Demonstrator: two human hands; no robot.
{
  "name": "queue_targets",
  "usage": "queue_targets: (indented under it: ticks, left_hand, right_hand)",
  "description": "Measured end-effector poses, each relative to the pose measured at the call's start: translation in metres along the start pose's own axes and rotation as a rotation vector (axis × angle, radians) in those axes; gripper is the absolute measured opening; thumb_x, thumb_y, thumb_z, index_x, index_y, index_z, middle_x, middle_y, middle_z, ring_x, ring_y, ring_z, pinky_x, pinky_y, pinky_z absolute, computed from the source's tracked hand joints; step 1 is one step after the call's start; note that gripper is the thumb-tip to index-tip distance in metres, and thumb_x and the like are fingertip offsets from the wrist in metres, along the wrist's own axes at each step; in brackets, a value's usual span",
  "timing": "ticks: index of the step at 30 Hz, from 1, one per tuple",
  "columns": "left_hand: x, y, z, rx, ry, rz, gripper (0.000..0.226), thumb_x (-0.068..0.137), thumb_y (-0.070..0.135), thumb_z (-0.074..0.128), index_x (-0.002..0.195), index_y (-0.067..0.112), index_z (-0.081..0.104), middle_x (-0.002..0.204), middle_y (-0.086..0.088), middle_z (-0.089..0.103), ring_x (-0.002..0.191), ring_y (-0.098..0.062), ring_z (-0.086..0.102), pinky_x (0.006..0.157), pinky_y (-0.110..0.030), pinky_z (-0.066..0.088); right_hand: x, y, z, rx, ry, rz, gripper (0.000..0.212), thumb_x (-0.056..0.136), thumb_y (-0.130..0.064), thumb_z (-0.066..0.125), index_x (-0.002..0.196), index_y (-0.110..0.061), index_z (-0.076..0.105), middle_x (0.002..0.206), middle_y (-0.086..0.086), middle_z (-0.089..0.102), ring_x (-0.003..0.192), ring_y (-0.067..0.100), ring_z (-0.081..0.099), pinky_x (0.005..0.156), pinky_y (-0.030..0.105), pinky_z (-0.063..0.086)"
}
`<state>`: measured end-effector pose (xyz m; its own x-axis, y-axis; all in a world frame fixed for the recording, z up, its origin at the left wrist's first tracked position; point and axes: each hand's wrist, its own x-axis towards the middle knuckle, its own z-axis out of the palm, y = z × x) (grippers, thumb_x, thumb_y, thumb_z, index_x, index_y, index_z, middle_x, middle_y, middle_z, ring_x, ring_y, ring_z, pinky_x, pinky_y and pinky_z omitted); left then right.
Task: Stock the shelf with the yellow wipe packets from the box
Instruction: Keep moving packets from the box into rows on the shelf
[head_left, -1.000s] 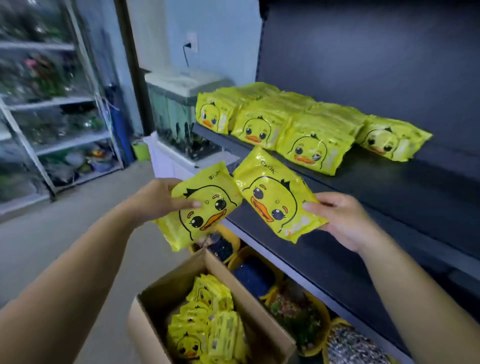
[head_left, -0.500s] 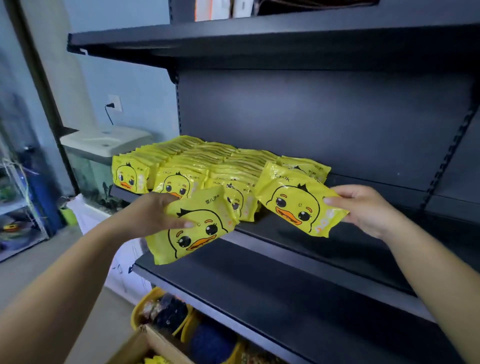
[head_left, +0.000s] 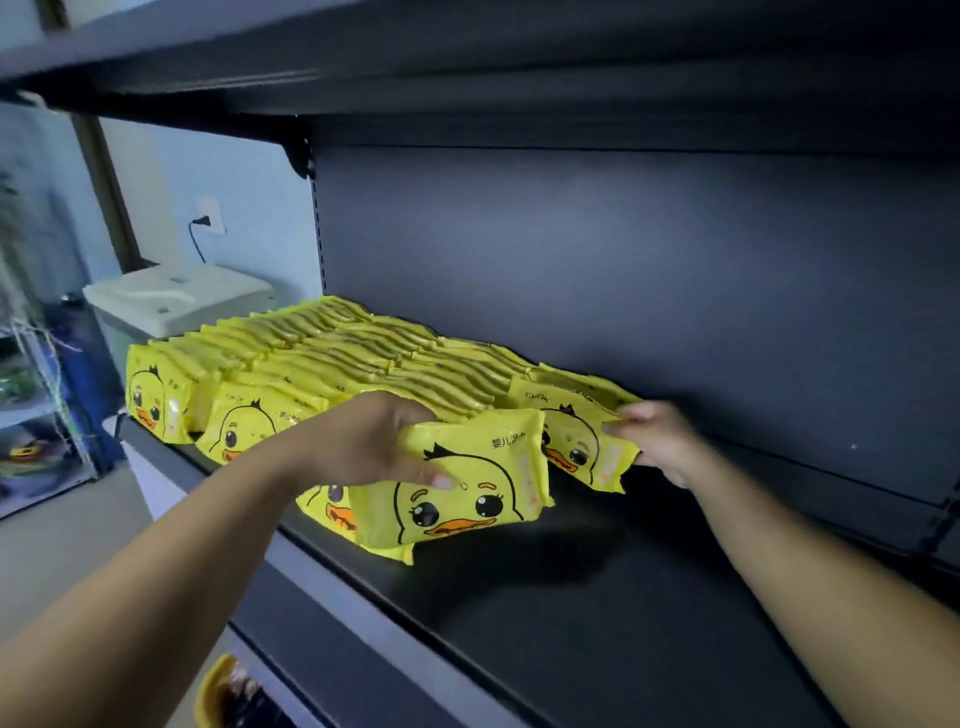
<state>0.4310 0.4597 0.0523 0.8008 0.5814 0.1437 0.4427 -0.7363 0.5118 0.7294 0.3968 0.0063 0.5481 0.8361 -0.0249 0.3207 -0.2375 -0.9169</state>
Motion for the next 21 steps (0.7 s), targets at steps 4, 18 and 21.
queue_targets:
  ticks: [4,18,21]
  left_hand:
    - [0.017,0.011,0.010,0.041,-0.107,-0.048,0.029,0.070,0.043,0.074,0.084,0.020,0.061,0.063,0.007,0.053,0.045,0.004,0.048,0.039,-0.014,0.042]
    - [0.068,0.034,0.031,0.207,-0.183,0.154,0.050,0.074,0.042,0.071,0.106,0.004,0.061,0.092,-0.015,0.063,0.084,-0.027,0.056,0.055,-0.011,0.031]
    - [0.076,0.044,0.038,0.253,-0.152,0.178,0.047,0.075,0.042,0.070,0.103,0.005,0.060,0.080,-0.015,0.057,0.080,-0.030,0.050,0.049,-0.010,0.028]
  right_hand:
    - [0.025,0.008,0.004,-0.036,0.044,0.017,0.043,0.084,-0.007,0.065,0.125,-0.002,0.053,0.121,0.018,0.058,0.099,0.025,0.056,0.080,0.035,0.044]
    - [-0.043,-0.031,-0.021,0.050,0.065,-0.239,0.020,0.088,-0.024,0.059,0.106,-0.016,0.061,0.107,-0.002,0.062,0.108,0.016,0.057,0.085,0.016,0.042]
    - [-0.084,-0.031,-0.018,0.054,-0.278,-0.150,0.023,0.085,-0.023,0.060,0.104,-0.034,0.053,0.104,-0.017,0.056,0.103,0.007,0.055,0.094,0.034,0.042]
